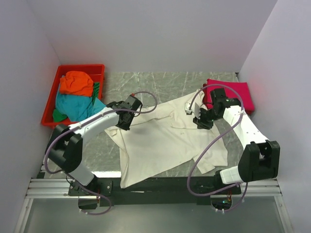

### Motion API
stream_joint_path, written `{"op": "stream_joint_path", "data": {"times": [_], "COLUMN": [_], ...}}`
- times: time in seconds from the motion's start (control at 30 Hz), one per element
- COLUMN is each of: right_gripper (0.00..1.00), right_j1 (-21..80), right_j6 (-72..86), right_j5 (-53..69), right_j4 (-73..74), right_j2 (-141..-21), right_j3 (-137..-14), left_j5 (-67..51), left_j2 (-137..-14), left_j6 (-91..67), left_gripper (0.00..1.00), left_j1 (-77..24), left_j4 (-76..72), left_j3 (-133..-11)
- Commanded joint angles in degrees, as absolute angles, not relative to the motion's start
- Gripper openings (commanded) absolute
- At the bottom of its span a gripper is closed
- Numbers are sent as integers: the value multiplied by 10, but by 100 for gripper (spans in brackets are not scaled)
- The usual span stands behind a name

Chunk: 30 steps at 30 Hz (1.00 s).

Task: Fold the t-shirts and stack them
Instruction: Flatten the tshirt out

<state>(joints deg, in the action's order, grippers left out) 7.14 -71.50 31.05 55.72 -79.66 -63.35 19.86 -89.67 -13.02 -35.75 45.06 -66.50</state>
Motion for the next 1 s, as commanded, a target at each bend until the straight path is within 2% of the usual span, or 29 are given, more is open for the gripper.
{"op": "stream_joint_path", "data": {"times": [0.0,0.1,0.33,0.4,0.5,0.6,0.7,0.73,0.87,0.97], "right_gripper": [34,37,38,38,38,38,38,38,38,38], "right_j1": [61,57,54,54,54,54,54,54,53,54], "right_j6": [-700,-691,-693,-692,-691,-690,-688,-686,-684,-686], "right_j5": [326,310,304,307,308,306,307,308,313,314], "right_j4": [518,497,490,489,486,482,479,479,475,473], "right_j2": [-804,-826,-879,-883,-887,-889,-892,-894,-891,-890], "right_j3": [-639,-638,-667,-672,-673,-671,-671,-673,-672,-669], "left_j5": [306,280,276,253,216,170,104,38,-73,-78], "left_j2": [-906,-916,-926,-912,-881,-854,-818,-800,-761,-762], "left_j6": [-98,-106,-119,-129,-148,-170,-187,-192,-239,-265], "left_gripper": [27,29,33,36,46,50,48,40,38,37], "left_j1": [-331,-294,-274,-270,-258,-226,-166,-149,-95,-83], "left_j4": [441,421,412,415,414,408,381,372,310,304], "left_j3": [-658,-636,-604,-600,-585,-572,-554,-543,-501,-479]}}
